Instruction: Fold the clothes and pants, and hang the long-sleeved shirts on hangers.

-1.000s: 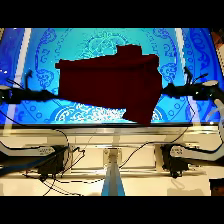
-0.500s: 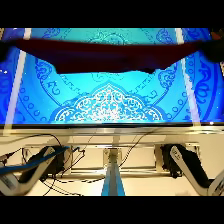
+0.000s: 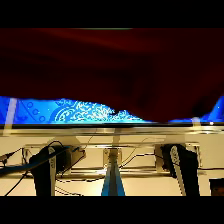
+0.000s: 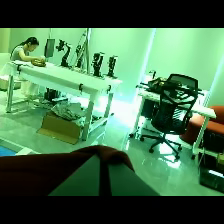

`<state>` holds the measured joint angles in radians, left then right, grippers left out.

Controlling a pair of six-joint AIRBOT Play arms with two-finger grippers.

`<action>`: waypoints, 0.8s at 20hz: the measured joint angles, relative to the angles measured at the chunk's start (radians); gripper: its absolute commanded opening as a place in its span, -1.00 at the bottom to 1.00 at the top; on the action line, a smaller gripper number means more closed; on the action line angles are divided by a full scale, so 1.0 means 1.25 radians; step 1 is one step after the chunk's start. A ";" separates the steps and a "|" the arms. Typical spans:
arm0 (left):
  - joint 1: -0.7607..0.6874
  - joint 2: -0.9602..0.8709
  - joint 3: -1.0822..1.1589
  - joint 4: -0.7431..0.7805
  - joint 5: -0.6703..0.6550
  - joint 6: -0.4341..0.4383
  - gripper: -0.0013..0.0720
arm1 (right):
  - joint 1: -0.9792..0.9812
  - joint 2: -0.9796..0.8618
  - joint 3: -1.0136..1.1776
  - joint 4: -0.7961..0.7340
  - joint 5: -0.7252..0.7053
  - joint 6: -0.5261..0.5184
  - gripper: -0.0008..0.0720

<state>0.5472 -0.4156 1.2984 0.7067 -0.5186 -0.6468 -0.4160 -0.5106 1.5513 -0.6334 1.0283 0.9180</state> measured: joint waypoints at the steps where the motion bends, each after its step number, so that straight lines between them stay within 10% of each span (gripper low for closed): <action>1: 0.000 -0.013 0.000 0.007 -0.040 0.000 -0.94 | 0.000 -0.012 -0.006 -0.007 0.011 0.017 -0.96; 9: -0.050 -0.400 -0.060 0.039 -0.376 -0.052 -0.94 | 0.033 -0.333 -0.159 -0.004 0.150 0.132 -0.95; 16: -0.191 -0.803 -0.078 -0.005 -0.243 -0.021 -0.94 | 0.186 -0.706 -0.232 -0.029 -0.106 0.149 -0.95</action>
<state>0.3080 -1.4189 1.2007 0.7002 -0.8223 -0.6731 -0.1829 -1.3933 1.2610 -0.6693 0.8959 1.1038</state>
